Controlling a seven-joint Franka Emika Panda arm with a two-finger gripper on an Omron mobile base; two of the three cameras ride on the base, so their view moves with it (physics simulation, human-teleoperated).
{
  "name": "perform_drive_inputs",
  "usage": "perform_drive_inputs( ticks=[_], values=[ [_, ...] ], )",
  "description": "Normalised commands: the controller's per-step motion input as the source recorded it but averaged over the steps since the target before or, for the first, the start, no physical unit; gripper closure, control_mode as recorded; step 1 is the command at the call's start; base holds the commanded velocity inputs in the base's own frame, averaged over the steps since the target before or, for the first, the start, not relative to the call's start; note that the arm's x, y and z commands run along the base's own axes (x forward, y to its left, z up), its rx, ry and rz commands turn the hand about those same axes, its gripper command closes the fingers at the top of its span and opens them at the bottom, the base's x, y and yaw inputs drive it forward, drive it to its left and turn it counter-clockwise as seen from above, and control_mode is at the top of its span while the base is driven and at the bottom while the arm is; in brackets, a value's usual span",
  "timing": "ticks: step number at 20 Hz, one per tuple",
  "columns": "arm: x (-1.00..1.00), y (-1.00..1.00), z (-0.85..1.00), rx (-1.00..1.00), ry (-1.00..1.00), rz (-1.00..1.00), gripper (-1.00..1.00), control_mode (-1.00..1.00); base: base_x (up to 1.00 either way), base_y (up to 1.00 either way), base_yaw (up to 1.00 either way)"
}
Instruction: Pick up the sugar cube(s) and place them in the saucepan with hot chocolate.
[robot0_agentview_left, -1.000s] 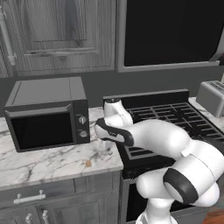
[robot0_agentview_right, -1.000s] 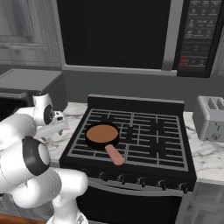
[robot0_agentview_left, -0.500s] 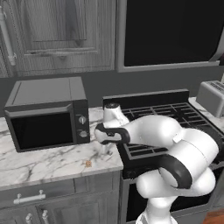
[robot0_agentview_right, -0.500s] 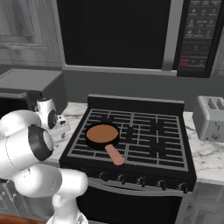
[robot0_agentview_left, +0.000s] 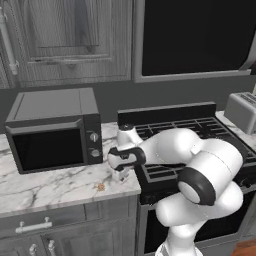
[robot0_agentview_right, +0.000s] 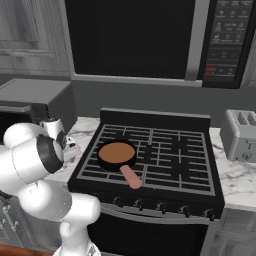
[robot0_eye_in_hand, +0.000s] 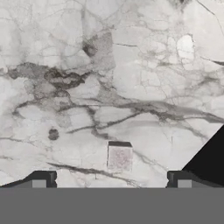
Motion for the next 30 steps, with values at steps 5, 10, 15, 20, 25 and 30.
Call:
perform_drive_inputs(
  ticks=[5, 10, 15, 20, 25, 30],
  values=[
    [0.08, 0.07, -0.24, 0.00, 0.00, 0.00, -1.00, -1.00, 0.00, 0.00, 0.00],
    [0.09, 0.05, -0.21, 0.00, 0.00, 0.00, -1.00, -1.00, 0.00, 0.00, 0.00],
    [0.05, 0.01, -0.12, 0.00, 0.00, 0.00, -1.00, -1.00, 0.00, 0.00, 0.00],
    [0.00, 0.00, -0.13, 0.00, 0.00, 0.00, -1.00, -1.00, 0.00, 0.00, 0.00],
    [0.00, 0.00, -0.12, 0.00, 0.00, 0.00, 1.00, -1.00, 0.00, 0.00, 0.00],
    [0.00, 0.00, -0.08, 0.00, 0.00, 0.00, 1.00, -1.00, 0.00, 0.00, 0.00]
  ],
)
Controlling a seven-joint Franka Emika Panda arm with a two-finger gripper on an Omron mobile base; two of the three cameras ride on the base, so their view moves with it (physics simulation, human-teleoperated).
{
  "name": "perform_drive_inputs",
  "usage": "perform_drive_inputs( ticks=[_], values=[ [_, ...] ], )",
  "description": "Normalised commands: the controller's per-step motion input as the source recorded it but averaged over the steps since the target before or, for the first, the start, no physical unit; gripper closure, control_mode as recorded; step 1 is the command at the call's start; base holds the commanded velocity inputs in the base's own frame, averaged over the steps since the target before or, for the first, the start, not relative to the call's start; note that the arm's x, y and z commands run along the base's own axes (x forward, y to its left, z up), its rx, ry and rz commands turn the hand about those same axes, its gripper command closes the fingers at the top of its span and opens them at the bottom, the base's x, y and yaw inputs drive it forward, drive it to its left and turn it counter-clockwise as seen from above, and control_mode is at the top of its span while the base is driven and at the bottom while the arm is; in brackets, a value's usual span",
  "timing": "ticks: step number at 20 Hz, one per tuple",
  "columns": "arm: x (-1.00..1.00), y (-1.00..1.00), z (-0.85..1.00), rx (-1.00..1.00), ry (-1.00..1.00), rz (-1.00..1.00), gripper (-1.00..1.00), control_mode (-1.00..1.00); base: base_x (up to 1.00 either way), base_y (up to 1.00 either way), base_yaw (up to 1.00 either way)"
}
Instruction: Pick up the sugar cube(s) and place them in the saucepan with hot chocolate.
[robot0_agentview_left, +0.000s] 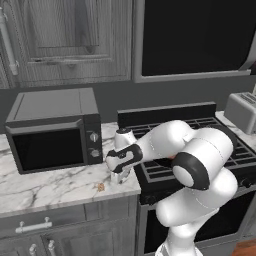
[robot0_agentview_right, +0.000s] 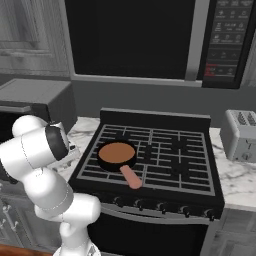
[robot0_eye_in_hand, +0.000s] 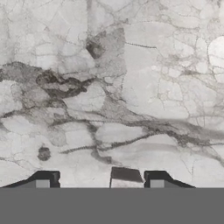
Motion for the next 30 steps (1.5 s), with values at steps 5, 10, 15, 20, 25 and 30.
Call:
perform_drive_inputs(
  ticks=[5, 10, 15, 20, 25, 30],
  values=[
    [0.00, 0.00, 0.00, 0.00, 0.00, 0.00, 1.00, -1.00, 0.00, 0.00, 0.00],
    [0.00, 0.00, 0.00, 0.00, 0.00, 0.00, 1.00, -1.00, 0.00, 0.00, 0.00],
    [-0.06, 0.00, 0.06, 0.00, 0.00, 0.00, 1.00, -1.00, 0.00, 0.00, 0.00],
    [-0.25, -0.10, 0.37, 0.00, -0.06, -0.03, 1.00, -1.00, 0.00, 0.00, 0.00],
    [-0.21, -0.21, 0.53, -0.01, -0.12, -0.09, 1.00, -1.00, 0.00, 0.00, 0.00],
    [-0.03, -0.37, 0.49, -0.07, -0.15, -0.14, 1.00, -1.00, 0.00, 0.00, 0.00]
  ],
)
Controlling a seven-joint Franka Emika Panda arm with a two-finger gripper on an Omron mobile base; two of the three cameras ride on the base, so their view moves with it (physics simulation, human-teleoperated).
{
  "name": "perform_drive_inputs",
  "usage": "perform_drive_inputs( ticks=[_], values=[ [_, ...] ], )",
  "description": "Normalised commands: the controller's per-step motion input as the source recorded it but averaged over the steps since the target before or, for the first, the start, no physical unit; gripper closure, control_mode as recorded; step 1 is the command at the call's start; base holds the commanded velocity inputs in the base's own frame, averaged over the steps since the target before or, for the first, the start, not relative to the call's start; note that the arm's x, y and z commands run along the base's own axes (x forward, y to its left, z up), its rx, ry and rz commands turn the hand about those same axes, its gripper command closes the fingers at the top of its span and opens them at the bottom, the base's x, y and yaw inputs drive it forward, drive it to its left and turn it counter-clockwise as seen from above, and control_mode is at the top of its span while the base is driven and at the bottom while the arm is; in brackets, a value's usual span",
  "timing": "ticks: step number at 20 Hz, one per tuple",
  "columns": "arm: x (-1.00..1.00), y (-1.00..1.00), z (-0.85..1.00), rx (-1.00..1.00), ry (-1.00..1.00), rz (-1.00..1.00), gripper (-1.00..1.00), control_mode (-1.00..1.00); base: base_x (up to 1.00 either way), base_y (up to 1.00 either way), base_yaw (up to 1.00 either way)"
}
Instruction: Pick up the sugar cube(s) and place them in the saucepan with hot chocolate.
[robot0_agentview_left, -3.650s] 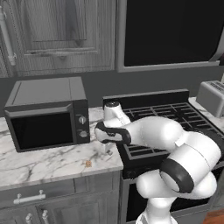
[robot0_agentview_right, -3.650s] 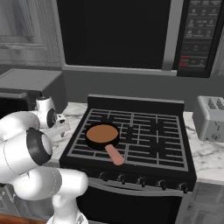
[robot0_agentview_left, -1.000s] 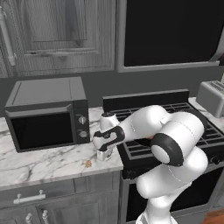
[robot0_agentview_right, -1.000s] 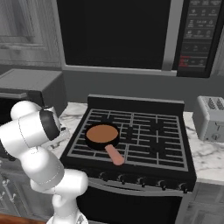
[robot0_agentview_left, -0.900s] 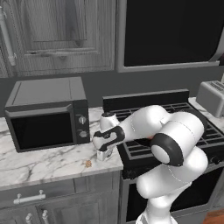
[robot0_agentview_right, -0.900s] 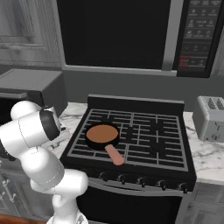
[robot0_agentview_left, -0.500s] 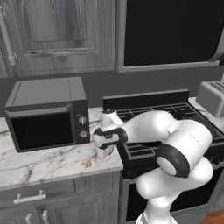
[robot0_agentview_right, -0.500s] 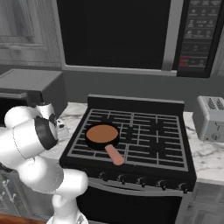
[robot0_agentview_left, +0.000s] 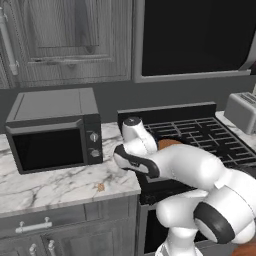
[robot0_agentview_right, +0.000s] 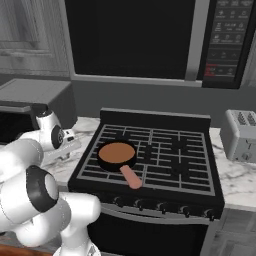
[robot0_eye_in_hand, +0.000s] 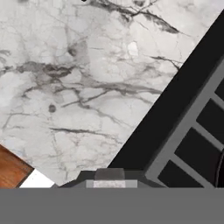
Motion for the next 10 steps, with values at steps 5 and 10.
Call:
perform_drive_inputs(
  ticks=[5, 10],
  values=[
    [0.00, -0.46, 0.50, -0.05, -0.20, -0.18, 1.00, -1.00, 0.00, 0.00, 0.00],
    [0.00, -0.55, 0.52, 0.00, -0.24, -0.24, 1.00, -1.00, 0.00, 0.00, 0.00]
  ],
)
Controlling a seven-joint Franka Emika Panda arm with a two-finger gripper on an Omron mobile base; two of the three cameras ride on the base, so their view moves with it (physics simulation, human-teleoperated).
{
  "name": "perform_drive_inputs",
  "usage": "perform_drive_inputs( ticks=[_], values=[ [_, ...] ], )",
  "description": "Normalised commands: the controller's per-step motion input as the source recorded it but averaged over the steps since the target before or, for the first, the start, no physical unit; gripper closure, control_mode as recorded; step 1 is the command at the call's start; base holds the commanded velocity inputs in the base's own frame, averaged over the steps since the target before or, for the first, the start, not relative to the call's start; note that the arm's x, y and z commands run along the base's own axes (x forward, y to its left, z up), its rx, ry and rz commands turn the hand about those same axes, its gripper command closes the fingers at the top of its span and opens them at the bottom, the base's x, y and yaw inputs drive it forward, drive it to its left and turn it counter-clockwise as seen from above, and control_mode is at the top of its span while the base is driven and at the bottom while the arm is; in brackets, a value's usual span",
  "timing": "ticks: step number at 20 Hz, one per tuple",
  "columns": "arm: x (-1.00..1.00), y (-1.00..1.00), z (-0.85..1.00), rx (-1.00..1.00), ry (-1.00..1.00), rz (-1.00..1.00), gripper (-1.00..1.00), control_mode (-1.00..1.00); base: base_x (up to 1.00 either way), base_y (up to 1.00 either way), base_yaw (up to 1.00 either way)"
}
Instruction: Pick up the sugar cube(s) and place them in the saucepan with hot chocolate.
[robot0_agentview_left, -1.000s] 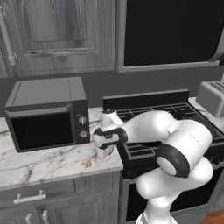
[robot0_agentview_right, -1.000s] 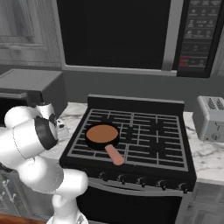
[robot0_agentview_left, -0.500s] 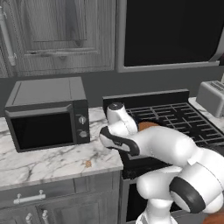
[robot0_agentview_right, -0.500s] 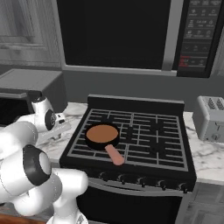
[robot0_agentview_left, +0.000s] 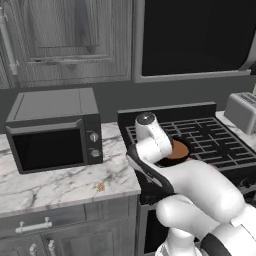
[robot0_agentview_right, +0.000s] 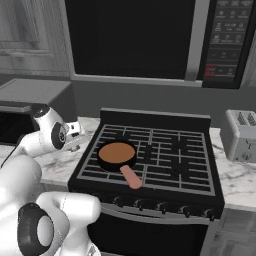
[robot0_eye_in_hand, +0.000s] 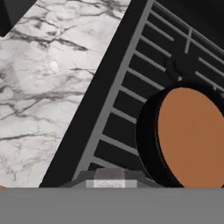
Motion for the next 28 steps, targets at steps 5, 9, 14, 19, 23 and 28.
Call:
perform_drive_inputs(
  ticks=[5, 9, 14, 19, 23, 28],
  values=[
    [0.00, -0.65, 0.36, 0.00, -0.22, -0.29, 1.00, -1.00, 0.00, 0.00, 0.00],
    [0.00, -0.67, 0.38, 0.12, -0.17, -0.29, 1.00, -1.00, 0.00, 0.00, 0.00],
    [0.00, -0.66, 0.54, 0.31, -0.09, -0.20, 1.00, -1.00, 0.00, 0.00, 0.00],
    [0.00, -0.49, 0.09, 0.24, 0.04, -0.05, 1.00, -1.00, 0.00, 0.00, 0.00],
    [0.08, -0.19, -0.03, 0.06, 0.05, 0.00, 1.00, -1.00, 0.00, 0.00, 0.00],
    [0.19, -0.01, -0.01, 0.00, 0.04, 0.00, 1.00, -1.00, 0.00, 0.00, 0.00]
  ],
)
